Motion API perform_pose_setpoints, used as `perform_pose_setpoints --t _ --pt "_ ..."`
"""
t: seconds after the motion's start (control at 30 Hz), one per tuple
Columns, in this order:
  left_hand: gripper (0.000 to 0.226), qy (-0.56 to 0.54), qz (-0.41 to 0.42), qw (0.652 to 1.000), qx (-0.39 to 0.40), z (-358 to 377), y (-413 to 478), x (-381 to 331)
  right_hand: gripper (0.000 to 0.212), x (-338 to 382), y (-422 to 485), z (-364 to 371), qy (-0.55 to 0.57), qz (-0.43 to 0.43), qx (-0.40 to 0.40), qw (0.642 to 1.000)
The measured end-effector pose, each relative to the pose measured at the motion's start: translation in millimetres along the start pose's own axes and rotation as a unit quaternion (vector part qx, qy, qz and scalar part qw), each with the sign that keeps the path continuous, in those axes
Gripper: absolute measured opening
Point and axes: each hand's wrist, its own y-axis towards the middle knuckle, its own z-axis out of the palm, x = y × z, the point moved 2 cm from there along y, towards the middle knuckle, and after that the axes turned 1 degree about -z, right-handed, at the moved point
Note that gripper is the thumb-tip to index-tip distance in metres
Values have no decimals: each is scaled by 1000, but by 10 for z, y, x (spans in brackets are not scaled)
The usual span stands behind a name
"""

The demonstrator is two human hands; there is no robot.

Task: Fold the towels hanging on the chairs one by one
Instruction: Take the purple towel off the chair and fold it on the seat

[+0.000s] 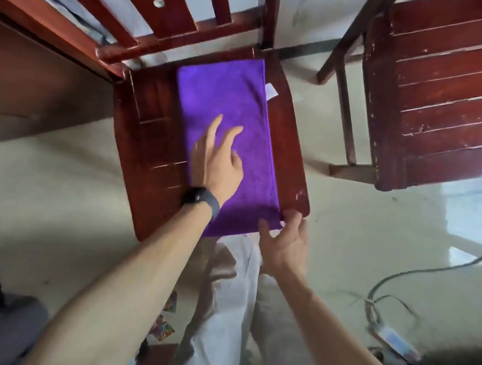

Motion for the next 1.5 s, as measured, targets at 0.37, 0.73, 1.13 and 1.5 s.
perform_pose_setpoints --t 0.37,0.73,1.13,1.5 --pt "25 -184 -388 902 51 74 -1418 741 40 -26 347 -50 43 121 62 990" --pt "23 -366 -435 812 135 -418 -1779 741 25 -24 -334 -373 220 137 93 961" --pt "16 -467 -397 748 254 -1239 -1396 575 18 503 -588 -837 183 57 139 972" --pt "29 -201 -218 938 182 -873 252 813 30 1288 915 -560 -34 -74 40 996"
